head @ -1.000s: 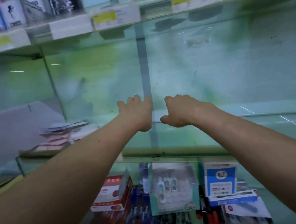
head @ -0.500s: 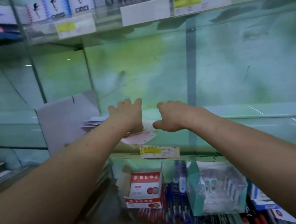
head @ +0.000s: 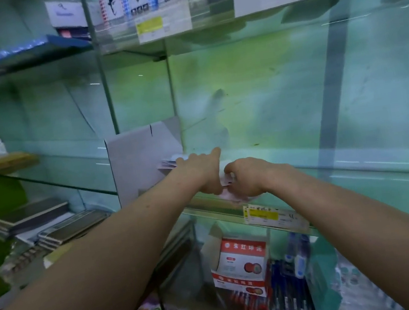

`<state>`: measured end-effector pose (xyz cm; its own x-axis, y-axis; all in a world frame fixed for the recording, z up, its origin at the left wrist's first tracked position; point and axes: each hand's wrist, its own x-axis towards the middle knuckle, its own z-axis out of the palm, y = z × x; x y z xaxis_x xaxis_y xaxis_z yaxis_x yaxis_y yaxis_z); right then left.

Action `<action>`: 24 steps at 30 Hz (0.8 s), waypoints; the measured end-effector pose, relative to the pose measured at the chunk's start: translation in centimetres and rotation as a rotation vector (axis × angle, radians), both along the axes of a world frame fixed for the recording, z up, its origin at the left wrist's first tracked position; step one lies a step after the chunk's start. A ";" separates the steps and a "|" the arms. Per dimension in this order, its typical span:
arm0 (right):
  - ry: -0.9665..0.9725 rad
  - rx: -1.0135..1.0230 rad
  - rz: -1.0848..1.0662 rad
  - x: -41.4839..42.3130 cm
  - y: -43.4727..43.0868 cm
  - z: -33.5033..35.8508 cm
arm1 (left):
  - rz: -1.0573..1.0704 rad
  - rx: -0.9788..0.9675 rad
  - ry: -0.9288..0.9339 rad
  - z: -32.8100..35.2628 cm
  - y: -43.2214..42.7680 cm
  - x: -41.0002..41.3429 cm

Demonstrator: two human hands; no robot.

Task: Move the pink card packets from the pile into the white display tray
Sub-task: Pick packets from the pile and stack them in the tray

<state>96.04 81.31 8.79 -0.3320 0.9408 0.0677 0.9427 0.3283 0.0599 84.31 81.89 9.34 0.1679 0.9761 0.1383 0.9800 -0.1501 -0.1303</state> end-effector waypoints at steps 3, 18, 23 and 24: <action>0.030 0.075 0.028 0.5 0.5 -0.1 | -0.004 -0.052 -0.030 0.1 0.2 -0.3; 0.762 0.364 -0.002 4.0 1.6 2.5 | -0.078 0.198 -0.693 2.9 -0.6 0.2; 1.217 0.088 -0.002 5.4 1.2 2.6 | -0.062 0.019 -1.290 2.9 -0.5 1.1; 1.192 0.034 0.002 5.7 1.1 2.5 | -0.059 -0.008 -1.330 2.7 -0.3 1.2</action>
